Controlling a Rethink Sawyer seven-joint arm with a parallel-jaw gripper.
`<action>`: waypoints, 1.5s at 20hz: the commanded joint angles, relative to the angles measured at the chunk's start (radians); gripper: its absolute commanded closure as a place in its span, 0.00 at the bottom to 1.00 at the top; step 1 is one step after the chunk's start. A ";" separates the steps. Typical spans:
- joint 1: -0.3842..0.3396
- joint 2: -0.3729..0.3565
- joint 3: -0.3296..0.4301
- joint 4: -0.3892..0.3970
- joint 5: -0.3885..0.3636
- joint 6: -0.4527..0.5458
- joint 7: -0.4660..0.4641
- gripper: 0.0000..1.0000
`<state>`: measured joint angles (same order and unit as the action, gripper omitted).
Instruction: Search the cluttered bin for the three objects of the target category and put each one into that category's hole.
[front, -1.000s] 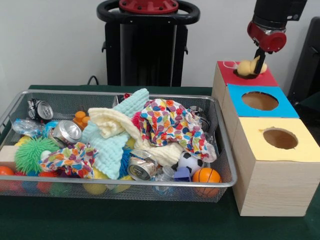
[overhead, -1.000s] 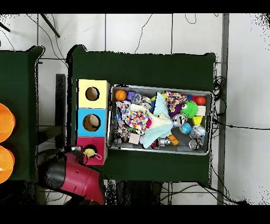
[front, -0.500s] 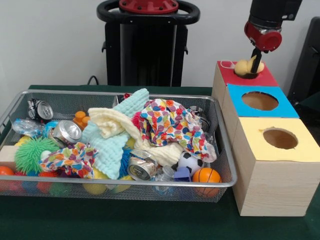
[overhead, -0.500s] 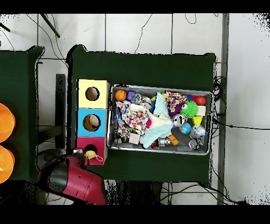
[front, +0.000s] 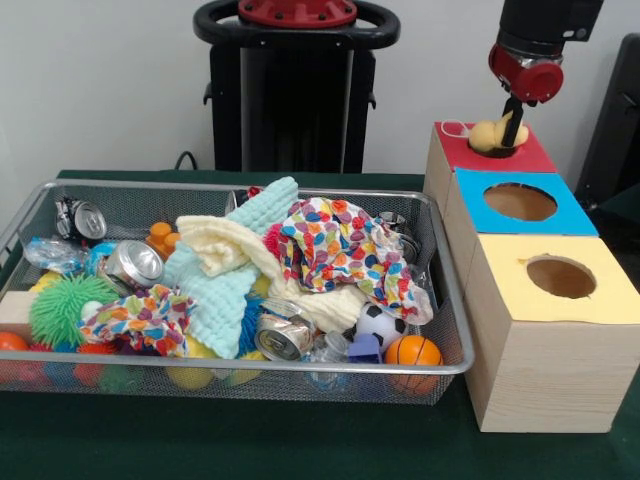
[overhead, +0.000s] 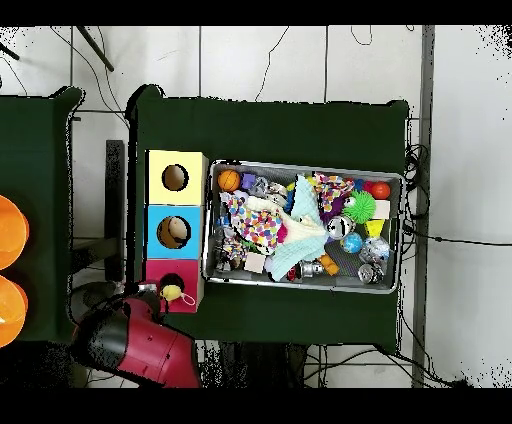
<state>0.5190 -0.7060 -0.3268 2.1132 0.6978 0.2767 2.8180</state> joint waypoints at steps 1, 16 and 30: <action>-0.029 0.045 0.137 0.072 0.050 -0.064 0.194 1.00; -0.155 0.101 0.271 0.084 0.014 -0.241 0.163 1.00; -0.296 0.191 0.360 0.103 -0.126 -0.437 0.189 1.00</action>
<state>0.2787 -0.6299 -0.0912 2.1857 0.6087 -0.0526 2.8180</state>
